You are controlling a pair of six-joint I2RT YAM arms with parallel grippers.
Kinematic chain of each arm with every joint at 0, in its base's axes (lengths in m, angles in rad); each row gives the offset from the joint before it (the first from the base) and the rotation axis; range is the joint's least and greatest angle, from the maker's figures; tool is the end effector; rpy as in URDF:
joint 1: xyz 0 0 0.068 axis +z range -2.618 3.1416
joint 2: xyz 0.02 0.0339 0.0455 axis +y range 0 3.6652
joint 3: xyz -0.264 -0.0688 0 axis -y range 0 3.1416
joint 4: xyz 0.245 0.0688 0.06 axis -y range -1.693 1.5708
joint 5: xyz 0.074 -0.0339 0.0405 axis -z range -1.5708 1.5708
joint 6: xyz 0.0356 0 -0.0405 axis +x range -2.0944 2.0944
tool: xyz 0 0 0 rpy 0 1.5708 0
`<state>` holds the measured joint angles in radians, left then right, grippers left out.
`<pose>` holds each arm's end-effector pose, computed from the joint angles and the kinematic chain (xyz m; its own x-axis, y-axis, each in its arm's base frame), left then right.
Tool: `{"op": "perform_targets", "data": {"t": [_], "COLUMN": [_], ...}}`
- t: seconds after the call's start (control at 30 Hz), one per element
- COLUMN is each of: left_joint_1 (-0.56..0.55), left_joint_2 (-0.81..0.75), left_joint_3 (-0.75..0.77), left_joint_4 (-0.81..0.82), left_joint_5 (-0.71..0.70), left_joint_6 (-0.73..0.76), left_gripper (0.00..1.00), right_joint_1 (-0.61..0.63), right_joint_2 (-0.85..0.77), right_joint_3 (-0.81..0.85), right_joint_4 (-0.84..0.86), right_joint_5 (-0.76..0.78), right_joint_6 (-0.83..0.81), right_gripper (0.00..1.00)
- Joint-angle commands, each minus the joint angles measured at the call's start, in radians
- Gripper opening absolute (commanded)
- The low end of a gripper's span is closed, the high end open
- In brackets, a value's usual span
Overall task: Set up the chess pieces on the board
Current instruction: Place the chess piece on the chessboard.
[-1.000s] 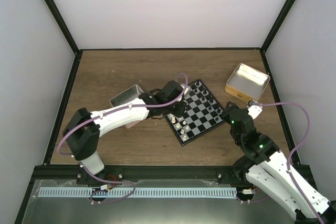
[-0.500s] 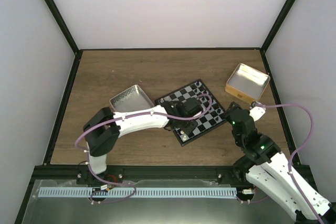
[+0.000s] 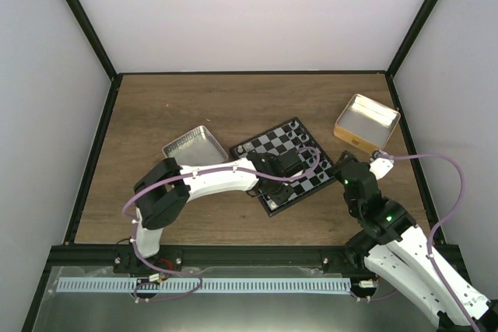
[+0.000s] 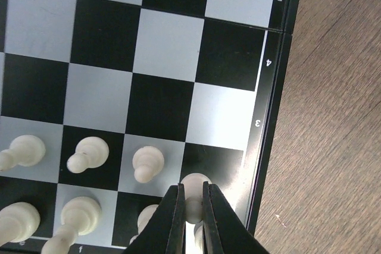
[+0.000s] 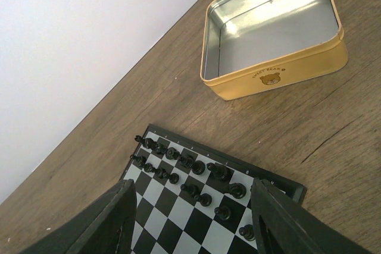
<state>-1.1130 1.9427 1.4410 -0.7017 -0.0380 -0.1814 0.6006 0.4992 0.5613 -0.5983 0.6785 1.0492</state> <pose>0.1775 -0.3573 0.1920 -0.5663 0.7415 -0.3597 0.8013 0.5975 -0.0299 0.1087 0.0474 0.2630 -0.2055 0.6774 -0.7063 0.3680 0.7223 0.5856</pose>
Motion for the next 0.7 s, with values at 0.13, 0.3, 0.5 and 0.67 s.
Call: {"op": "perform_targets", "data": {"t": [0.13, 0.3, 0.5, 0.67], "left_joint_1": [-0.009, -0.009, -0.009, -0.008], "left_joint_2": [0.045, 0.056, 0.065, 0.065], "left_joint_3": [0.024, 0.026, 0.028, 0.026], "left_joint_4": [0.000, 0.005, 0.008, 0.015], "left_joint_5": [0.043, 0.079, 0.084, 0.096], "left_joint_6": [0.011, 0.014, 0.010, 0.005], "left_gripper": [0.08, 0.11, 0.12, 0.18], "right_joint_1": [-0.005, -0.004, -0.003, -0.004], "right_joint_2": [-0.001, -0.002, -0.002, -0.002], "right_joint_3": [0.027, 0.026, 0.023, 0.022], "right_joint_4": [-0.005, -0.008, -0.006, -0.007], "right_joint_5": [0.037, 0.034, 0.030, 0.024], "right_joint_6": [0.012, 0.012, 0.012, 0.010], "right_gripper": [0.54, 0.54, 0.55, 0.55]}}
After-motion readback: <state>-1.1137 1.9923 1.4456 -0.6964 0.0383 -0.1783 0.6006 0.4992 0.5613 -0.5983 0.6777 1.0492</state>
